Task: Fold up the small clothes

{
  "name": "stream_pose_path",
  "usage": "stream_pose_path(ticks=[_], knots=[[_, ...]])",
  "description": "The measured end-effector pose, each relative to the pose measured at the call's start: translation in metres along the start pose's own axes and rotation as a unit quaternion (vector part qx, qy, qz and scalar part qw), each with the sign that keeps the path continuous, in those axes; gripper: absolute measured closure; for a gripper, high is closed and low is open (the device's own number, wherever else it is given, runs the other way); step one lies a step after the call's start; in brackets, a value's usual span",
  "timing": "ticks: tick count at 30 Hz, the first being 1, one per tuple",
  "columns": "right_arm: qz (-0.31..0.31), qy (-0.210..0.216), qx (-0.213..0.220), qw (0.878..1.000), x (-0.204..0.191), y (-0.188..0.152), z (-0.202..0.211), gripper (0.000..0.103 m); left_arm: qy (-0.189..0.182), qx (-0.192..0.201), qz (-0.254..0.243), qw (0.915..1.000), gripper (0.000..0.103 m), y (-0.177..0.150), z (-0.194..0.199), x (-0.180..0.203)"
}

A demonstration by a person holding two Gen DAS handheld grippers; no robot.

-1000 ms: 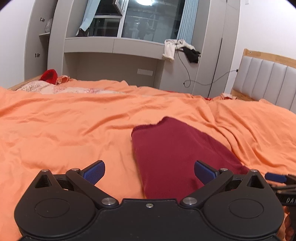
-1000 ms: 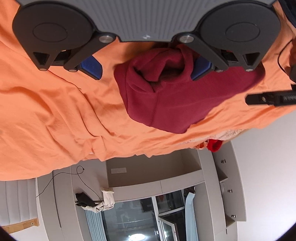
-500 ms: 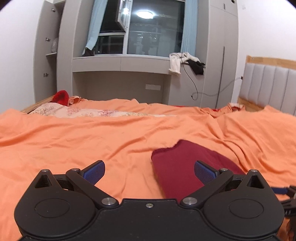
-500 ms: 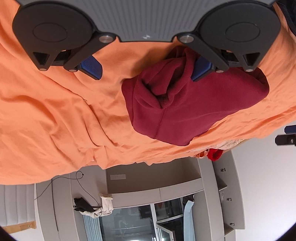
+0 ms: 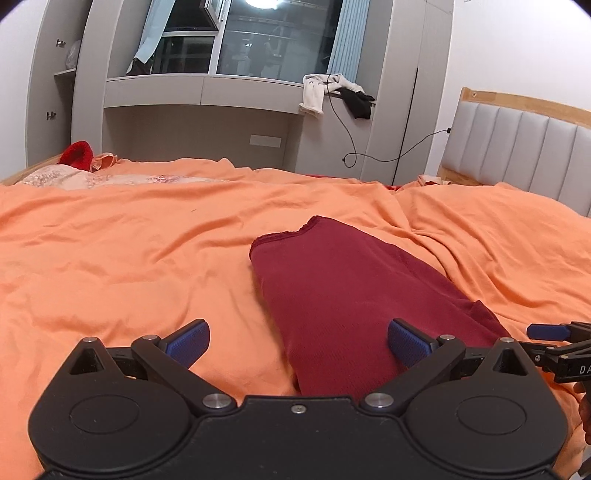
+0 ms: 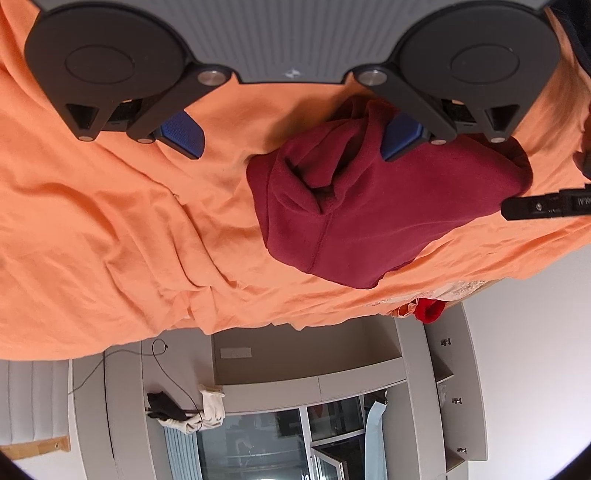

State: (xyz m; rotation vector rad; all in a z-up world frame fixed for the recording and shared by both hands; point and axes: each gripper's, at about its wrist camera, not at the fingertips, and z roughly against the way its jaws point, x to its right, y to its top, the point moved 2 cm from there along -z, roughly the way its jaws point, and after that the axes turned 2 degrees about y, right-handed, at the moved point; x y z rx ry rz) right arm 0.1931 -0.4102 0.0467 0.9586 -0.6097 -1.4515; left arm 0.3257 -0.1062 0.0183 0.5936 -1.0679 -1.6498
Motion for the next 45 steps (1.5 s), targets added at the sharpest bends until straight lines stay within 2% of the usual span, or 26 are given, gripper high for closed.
stream_pose_path(ticks=[7,11,17,23,27,32,36,39,42,45], knots=[[-0.012,0.006,-0.011,1.0,-0.002,0.005,0.001,0.0,-0.005,-0.008,0.01,0.9999,0.001,-0.006,-0.004,-0.005],[-0.021,0.013,0.0,1.0,0.003,0.012,0.007,0.0,-0.004,-0.009,0.011,0.9999,0.0,-0.007,-0.004,-0.005],[-0.015,0.0,-0.005,1.0,0.014,0.03,-0.003,0.0,-0.001,-0.005,0.005,1.0,0.0,-0.01,-0.005,-0.003],[-0.019,0.024,0.002,1.0,0.024,0.038,-0.021,0.0,-0.001,0.004,0.003,1.0,0.0,-0.012,-0.005,-0.003],[-0.017,0.035,-0.015,0.999,0.028,0.029,-0.04,0.0,0.0,0.01,0.004,0.9999,0.0,-0.013,-0.003,-0.003],[-0.058,0.065,-0.022,0.996,0.032,0.024,-0.049,0.0,0.008,0.028,-0.002,0.9996,0.0,-0.014,0.0,-0.002],[-0.064,0.054,-0.006,0.996,0.031,0.031,-0.054,0.0,0.021,0.038,-0.003,0.999,0.0,-0.012,0.001,-0.004],[-0.083,0.067,-0.01,0.994,0.032,0.037,-0.063,0.0,0.019,0.038,0.0,0.9991,0.0,-0.008,-0.001,-0.004],[-0.118,0.079,-0.028,0.989,0.033,0.039,-0.077,0.0,-0.007,0.026,0.003,0.9996,0.0,0.002,-0.009,-0.006],[-0.128,0.087,-0.039,0.987,0.03,0.038,-0.086,0.0,-0.035,-0.003,0.022,0.9991,0.0,0.013,-0.023,-0.01]])
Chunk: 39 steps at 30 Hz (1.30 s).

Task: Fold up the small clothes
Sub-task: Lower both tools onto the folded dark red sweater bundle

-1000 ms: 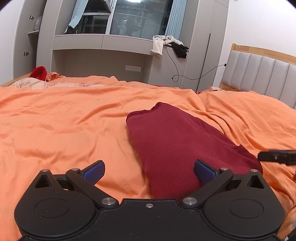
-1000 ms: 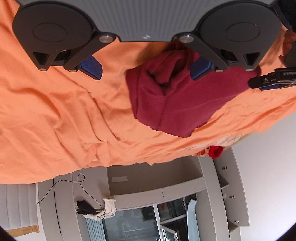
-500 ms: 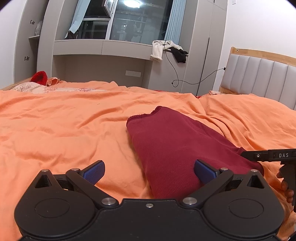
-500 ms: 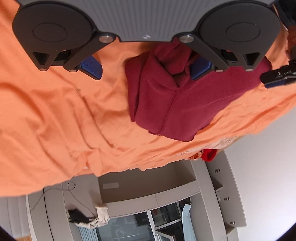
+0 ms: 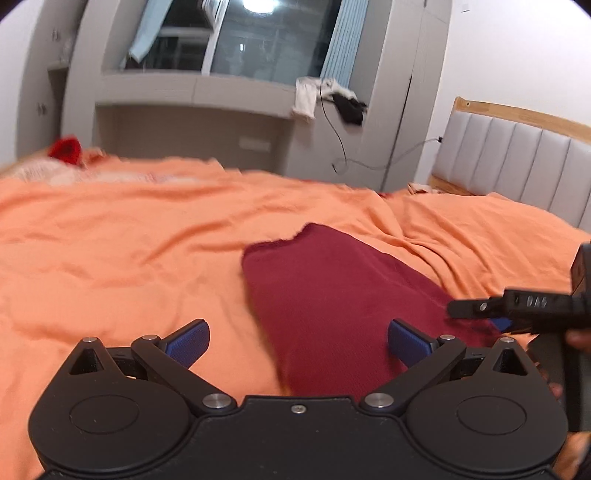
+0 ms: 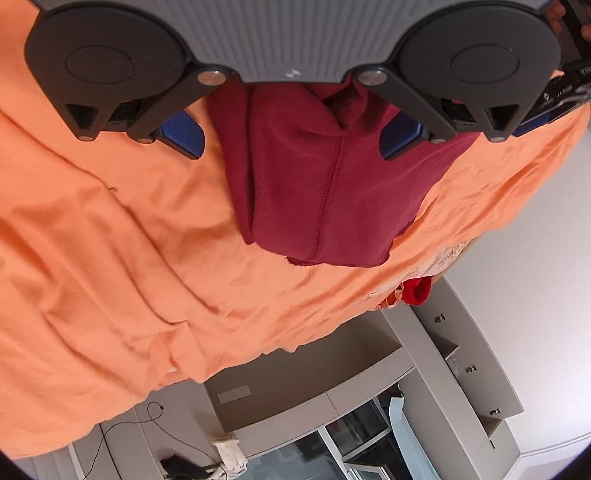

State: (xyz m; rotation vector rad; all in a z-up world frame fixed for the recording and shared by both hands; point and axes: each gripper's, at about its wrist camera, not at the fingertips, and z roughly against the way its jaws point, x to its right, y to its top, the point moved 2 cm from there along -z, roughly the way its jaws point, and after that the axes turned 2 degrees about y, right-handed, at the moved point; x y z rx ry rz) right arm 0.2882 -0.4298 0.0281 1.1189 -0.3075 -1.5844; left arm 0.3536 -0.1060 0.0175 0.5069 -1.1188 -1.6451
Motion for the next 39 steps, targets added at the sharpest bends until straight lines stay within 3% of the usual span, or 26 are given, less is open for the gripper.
stream_pose_path(ticks=[6,11,18,35,39], knots=[[0.014,-0.007,-0.018,1.0,-0.004,-0.008,-0.01,0.0,-0.032,-0.039,-0.005,0.9987,0.0,0.006,-0.023,0.003],[0.008,-0.011,-0.029,0.999,-0.001,-0.012,-0.014,0.0,-0.027,-0.049,-0.002,0.9985,0.0,-0.009,-0.031,0.003],[-0.006,-0.008,-0.036,0.999,0.003,-0.017,-0.017,0.0,-0.03,-0.069,0.041,0.9963,0.0,-0.018,-0.037,-0.007],[-0.008,-0.014,-0.034,0.999,0.003,-0.022,-0.02,0.0,-0.022,-0.052,0.046,0.9974,0.0,-0.026,-0.036,-0.005],[-0.011,-0.01,-0.03,0.999,0.004,-0.023,-0.02,0.0,-0.035,-0.058,0.07,0.9952,0.0,-0.026,-0.038,-0.011]])
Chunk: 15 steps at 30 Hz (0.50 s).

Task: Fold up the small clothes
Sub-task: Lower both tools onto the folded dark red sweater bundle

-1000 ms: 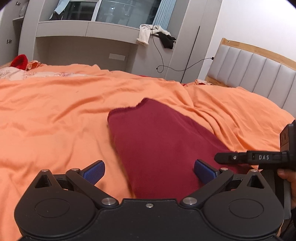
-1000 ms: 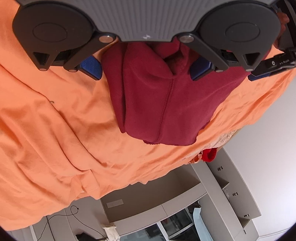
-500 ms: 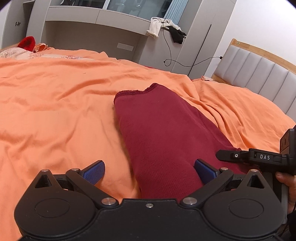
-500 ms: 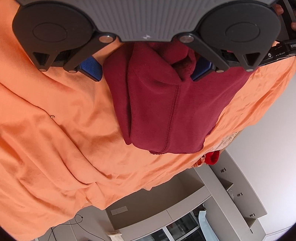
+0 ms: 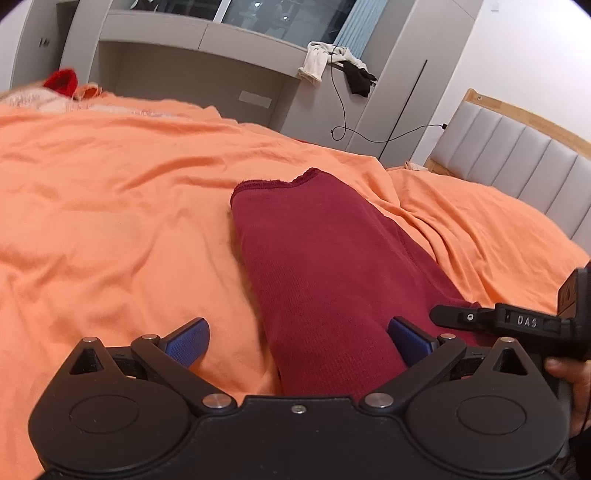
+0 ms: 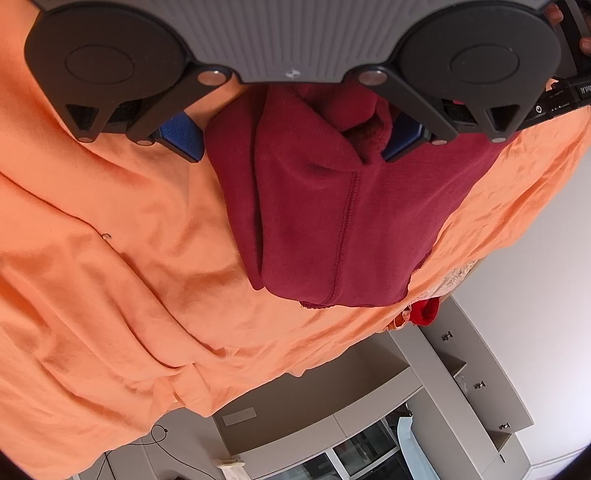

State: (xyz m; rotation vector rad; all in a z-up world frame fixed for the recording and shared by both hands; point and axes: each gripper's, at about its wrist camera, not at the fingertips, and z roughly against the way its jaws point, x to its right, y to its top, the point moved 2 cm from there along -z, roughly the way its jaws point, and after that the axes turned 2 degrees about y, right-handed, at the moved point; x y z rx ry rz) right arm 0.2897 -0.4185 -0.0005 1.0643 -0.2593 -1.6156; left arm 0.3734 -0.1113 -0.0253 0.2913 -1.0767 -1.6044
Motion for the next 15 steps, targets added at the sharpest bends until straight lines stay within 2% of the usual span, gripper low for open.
stream_pose_path(ticks=[9,11,15], knots=[[0.001,-0.004,0.014,1.0,-0.001,-0.002,0.002,0.001,-0.025,-0.021,0.036,0.9988,0.0,0.002,-0.011,-0.008],[0.007,-0.014,0.023,1.0,-0.004,-0.002,0.004,0.003,-0.028,-0.026,0.046,0.9982,0.0,0.002,-0.014,-0.01],[0.022,-0.023,0.038,0.999,-0.012,-0.004,0.008,0.016,-0.022,-0.029,0.04,0.9985,0.0,0.001,-0.016,-0.007]])
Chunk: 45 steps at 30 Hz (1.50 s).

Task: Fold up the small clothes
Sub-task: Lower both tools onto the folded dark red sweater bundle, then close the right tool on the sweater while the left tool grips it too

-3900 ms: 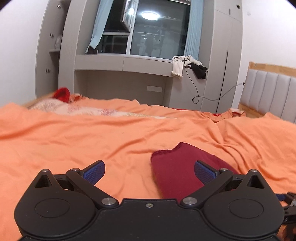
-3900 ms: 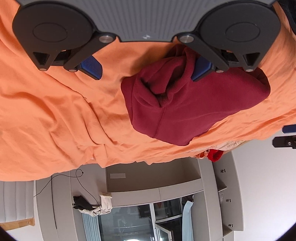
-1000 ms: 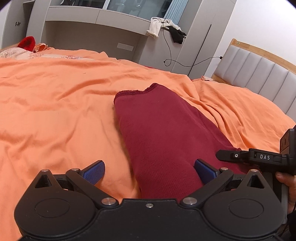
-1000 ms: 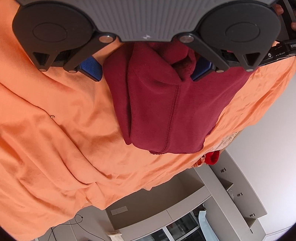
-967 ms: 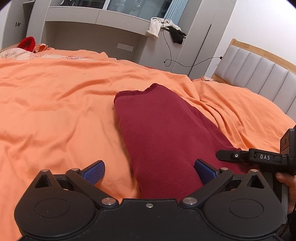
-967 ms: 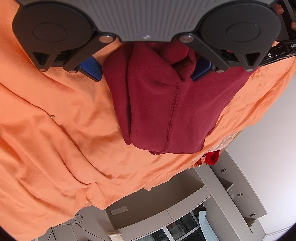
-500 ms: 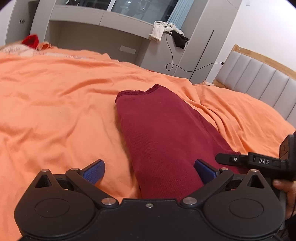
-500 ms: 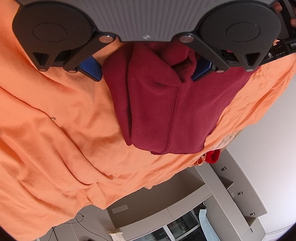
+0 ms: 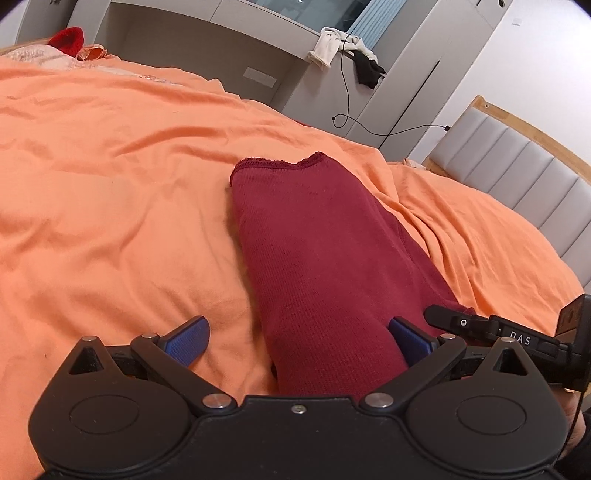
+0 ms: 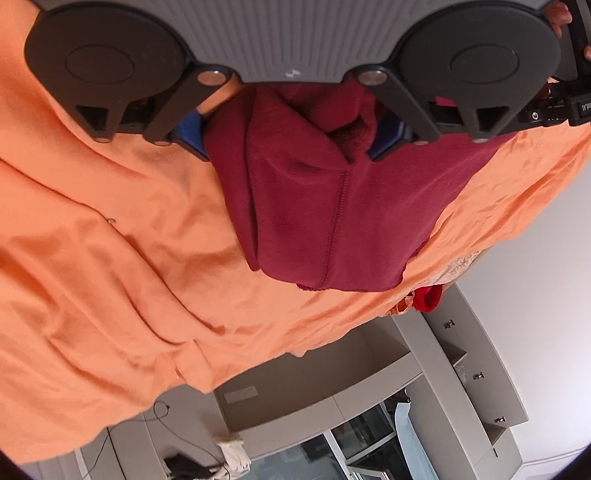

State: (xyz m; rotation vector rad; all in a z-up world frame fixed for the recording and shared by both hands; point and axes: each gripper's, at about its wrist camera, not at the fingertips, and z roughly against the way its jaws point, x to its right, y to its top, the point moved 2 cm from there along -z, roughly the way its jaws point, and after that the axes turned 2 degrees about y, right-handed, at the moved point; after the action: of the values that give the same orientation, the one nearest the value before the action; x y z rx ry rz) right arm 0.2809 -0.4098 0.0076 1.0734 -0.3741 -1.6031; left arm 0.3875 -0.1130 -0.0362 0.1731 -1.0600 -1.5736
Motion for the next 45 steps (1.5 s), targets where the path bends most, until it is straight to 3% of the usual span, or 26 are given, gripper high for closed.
stream_pose_path(ticks=[5,10,21,23,28,35,40,45], knots=[[0.004,-0.002,0.009,1.0,-0.003,0.0,0.003,0.025,0.004,0.0,-0.003,1.0,0.0,0.0,0.0,0.001],[0.007,0.009,0.013,1.0,-0.009,-0.002,0.005,0.044,0.004,-0.006,-0.001,1.0,0.001,0.001,-0.001,0.001],[-0.014,0.013,0.007,1.0,-0.003,-0.003,0.001,0.039,0.012,-0.022,0.001,0.9997,0.001,0.005,-0.006,0.006],[-0.007,0.009,0.009,1.0,-0.006,-0.003,0.001,0.041,0.007,-0.029,-0.003,0.9995,0.004,0.007,-0.008,0.008],[0.012,0.004,0.013,1.0,-0.014,-0.003,0.004,0.048,-0.011,-0.045,-0.034,0.9983,0.023,0.012,-0.01,0.018],[0.036,-0.008,0.022,0.999,-0.023,-0.002,0.006,0.054,0.001,-0.044,-0.046,0.998,0.039,0.013,-0.01,0.027],[0.039,-0.029,0.035,0.998,-0.036,0.001,0.009,0.061,0.032,0.009,-0.105,0.9939,0.062,0.014,0.007,0.047],[0.093,-0.038,0.084,0.991,-0.075,0.014,0.017,0.069,0.069,0.087,-0.183,0.9768,0.066,0.019,0.031,0.067]])
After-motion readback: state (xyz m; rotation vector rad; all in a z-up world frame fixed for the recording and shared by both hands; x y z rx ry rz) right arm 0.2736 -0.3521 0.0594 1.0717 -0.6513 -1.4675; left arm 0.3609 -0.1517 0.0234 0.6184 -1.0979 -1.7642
